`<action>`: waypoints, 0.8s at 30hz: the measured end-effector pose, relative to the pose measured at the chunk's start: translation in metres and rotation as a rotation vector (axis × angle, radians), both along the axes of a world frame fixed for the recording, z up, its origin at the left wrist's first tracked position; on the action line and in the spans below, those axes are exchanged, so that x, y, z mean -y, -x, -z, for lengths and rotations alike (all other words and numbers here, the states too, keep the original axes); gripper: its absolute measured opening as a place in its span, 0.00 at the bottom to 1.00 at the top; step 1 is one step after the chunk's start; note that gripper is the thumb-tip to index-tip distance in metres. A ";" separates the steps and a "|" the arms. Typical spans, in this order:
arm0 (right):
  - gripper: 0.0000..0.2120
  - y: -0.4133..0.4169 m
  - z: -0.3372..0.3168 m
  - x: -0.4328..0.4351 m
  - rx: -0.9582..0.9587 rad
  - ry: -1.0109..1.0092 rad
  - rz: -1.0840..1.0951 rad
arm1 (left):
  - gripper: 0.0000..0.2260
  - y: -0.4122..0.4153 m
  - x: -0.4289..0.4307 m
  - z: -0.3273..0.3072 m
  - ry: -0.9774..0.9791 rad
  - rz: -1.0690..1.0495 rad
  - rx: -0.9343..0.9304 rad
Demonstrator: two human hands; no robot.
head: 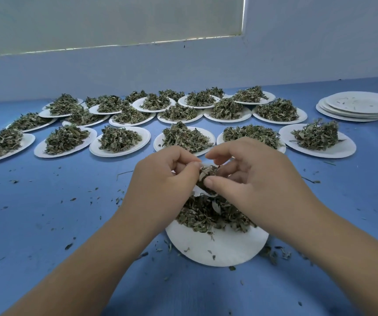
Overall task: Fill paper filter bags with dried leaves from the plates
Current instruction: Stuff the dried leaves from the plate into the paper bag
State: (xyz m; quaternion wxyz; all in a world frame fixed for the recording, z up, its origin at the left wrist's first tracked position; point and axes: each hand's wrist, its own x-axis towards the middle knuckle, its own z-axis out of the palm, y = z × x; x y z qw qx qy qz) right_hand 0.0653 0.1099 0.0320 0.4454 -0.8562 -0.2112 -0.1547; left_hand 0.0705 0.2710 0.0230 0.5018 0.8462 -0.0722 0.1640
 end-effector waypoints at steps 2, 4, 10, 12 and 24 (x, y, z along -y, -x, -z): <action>0.11 0.000 0.000 0.001 0.040 -0.007 0.010 | 0.06 0.001 0.001 -0.001 0.011 -0.008 -0.016; 0.09 0.000 0.002 0.000 0.104 0.047 0.026 | 0.06 0.002 0.002 -0.002 0.000 -0.007 -0.019; 0.06 0.000 0.007 -0.003 0.267 0.208 0.020 | 0.07 0.003 0.002 -0.003 0.015 0.025 -0.007; 0.06 0.000 0.008 -0.005 0.289 0.245 0.016 | 0.07 0.004 0.004 -0.003 0.026 0.039 -0.020; 0.07 0.003 -0.001 0.004 0.372 0.096 -0.056 | 0.08 0.002 0.001 -0.007 0.102 0.046 -0.039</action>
